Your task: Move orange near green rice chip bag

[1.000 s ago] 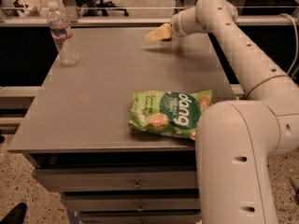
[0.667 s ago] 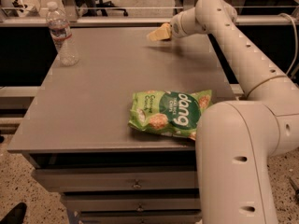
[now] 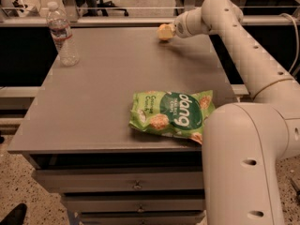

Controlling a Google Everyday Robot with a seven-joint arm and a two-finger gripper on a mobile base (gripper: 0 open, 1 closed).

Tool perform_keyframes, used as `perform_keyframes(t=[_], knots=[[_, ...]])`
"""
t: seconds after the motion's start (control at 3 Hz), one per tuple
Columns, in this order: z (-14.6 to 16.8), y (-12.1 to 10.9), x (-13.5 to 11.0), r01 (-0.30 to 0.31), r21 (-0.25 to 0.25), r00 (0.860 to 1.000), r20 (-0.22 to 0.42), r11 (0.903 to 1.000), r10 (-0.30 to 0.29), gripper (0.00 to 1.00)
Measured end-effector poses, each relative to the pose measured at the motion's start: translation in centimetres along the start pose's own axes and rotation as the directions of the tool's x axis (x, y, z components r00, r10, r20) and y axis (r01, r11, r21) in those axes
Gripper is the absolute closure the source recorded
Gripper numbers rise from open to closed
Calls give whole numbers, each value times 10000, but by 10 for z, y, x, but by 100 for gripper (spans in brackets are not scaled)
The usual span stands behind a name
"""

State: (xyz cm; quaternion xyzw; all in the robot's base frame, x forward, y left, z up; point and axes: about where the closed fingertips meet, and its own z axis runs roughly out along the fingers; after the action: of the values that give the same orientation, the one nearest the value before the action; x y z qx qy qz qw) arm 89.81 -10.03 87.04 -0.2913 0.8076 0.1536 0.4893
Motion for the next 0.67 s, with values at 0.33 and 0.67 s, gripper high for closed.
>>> perform_keyframes(t=[0.33,0.67], knots=[[-24,13,-14,466,-665,9987,232,9967,-451,88],[-64,43,-20,1339,-2082,9910,308,9689,-1303,100]])
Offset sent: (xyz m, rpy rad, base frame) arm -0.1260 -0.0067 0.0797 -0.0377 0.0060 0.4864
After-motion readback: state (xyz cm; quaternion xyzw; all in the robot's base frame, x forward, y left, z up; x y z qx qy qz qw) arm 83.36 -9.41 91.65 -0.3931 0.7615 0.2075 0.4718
